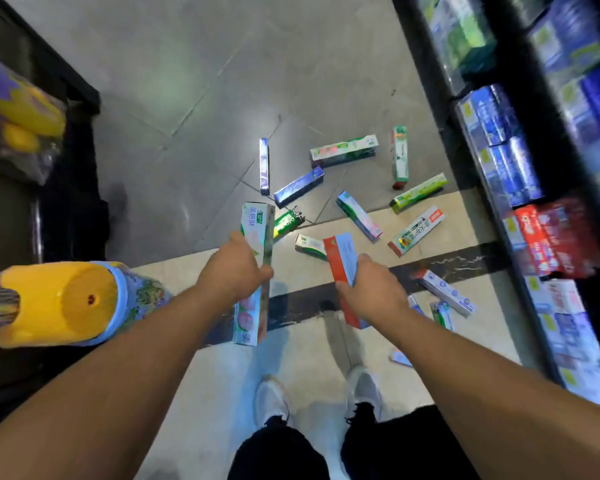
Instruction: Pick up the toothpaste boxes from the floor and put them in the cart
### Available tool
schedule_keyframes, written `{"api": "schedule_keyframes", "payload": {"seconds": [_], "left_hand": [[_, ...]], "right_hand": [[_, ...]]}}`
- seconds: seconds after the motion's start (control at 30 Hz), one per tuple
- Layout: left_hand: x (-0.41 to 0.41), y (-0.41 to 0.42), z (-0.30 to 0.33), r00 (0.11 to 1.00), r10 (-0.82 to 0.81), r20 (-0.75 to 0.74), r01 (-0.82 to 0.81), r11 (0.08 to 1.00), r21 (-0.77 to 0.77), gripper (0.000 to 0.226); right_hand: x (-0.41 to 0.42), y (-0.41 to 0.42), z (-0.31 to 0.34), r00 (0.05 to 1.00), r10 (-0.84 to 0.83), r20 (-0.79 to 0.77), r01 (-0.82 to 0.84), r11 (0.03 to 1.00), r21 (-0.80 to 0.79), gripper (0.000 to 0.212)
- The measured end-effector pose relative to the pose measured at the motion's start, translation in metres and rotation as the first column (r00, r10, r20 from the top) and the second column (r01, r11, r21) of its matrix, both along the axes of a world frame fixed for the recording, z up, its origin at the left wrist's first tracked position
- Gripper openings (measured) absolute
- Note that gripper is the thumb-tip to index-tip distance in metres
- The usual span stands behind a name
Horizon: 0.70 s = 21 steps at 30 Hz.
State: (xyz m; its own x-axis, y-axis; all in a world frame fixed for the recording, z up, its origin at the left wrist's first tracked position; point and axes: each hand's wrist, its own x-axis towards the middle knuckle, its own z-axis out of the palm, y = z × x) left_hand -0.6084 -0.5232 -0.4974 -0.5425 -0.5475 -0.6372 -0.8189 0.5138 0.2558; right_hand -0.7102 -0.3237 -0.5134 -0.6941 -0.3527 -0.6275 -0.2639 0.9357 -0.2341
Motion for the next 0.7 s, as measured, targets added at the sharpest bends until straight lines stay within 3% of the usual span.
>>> {"api": "schedule_keyframes", "payload": {"seconds": [0.2,0.37,0.5,0.7], "left_hand": [[-0.043,0.007,0.239,0.984,-0.124,-0.129,0.129,0.991,0.032,0.058],[-0.06,0.023,0.381,0.95,-0.227,-0.214,0.239,0.971,0.03,0.063],[-0.064,0.051,0.453,0.886,-0.396,-0.241,0.4,0.916,-0.034,0.05],[-0.069,0.116,0.513,0.684,-0.675,-0.277,0.676,0.729,-0.105,0.028]], "right_hand": [[-0.026,0.016,0.236,0.991,-0.094,-0.097,0.081,0.989,-0.126,0.051],[-0.022,0.043,0.375,0.97,-0.16,-0.18,0.125,0.973,-0.193,0.056],[-0.002,0.082,0.438,0.933,-0.263,-0.247,0.214,0.954,-0.209,0.055],[0.035,0.155,0.488,0.858,-0.426,-0.287,0.363,0.898,-0.247,0.052]]}}
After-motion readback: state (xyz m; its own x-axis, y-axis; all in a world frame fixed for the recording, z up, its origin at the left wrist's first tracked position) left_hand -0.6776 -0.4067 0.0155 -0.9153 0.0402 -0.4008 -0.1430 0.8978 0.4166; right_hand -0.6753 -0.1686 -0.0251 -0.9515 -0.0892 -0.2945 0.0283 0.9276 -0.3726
